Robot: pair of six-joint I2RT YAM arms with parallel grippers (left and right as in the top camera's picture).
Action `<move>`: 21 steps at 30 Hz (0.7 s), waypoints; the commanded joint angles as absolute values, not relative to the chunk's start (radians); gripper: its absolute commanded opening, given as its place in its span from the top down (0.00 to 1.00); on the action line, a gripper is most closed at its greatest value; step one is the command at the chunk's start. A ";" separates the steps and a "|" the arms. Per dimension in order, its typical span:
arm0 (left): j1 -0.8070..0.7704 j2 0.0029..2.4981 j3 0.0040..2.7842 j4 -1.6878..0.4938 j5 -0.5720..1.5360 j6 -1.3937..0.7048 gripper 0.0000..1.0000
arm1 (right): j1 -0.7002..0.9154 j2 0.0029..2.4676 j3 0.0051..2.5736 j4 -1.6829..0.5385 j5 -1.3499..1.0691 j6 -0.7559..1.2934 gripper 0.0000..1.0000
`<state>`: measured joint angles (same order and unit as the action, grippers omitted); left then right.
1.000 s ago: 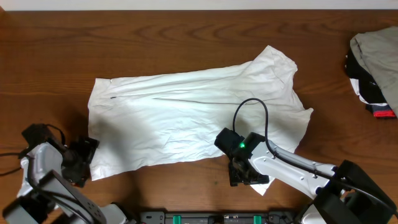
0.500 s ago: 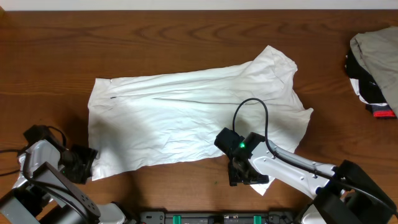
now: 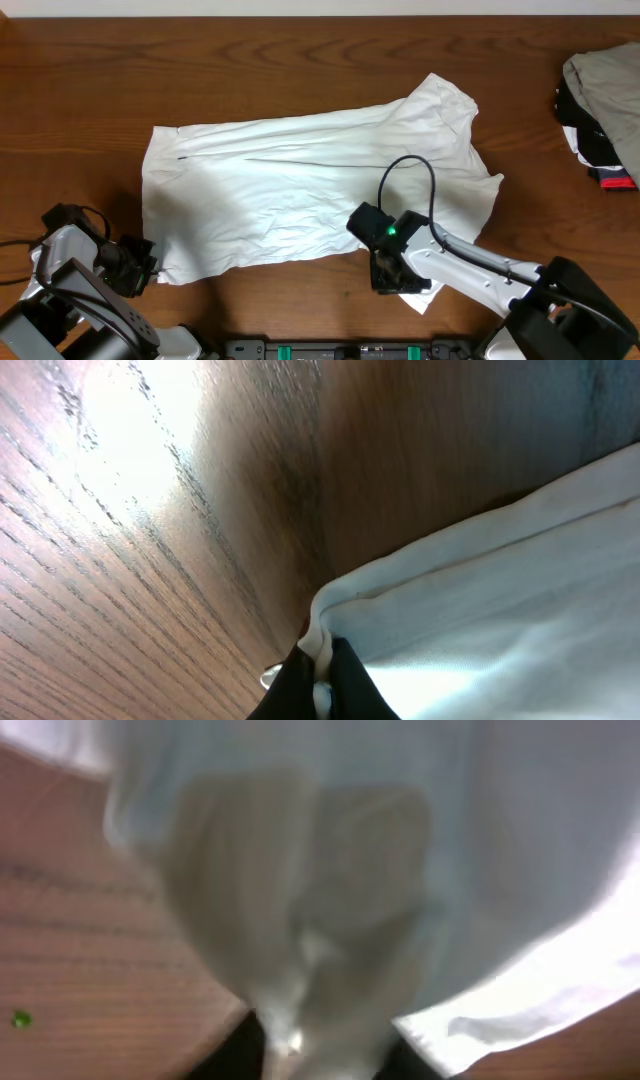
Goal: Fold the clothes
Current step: 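Grasp the bottom-left hem with left gripper, bottom-right with right, then lift the bottom hem and fold it up toward the top edge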
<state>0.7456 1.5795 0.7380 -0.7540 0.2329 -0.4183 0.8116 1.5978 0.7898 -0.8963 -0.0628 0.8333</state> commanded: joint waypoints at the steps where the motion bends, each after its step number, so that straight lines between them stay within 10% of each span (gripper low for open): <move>1: 0.745 1.614 0.702 -0.757 0.233 -0.416 0.94 | 0.769 1.602 0.791 -0.897 -0.056 0.842 0.93; 21: 0.745 1.515 0.714 -0.796 0.360 -0.377 0.94 | 0.633 1.601 0.979 -0.982 0.025 0.760 0.99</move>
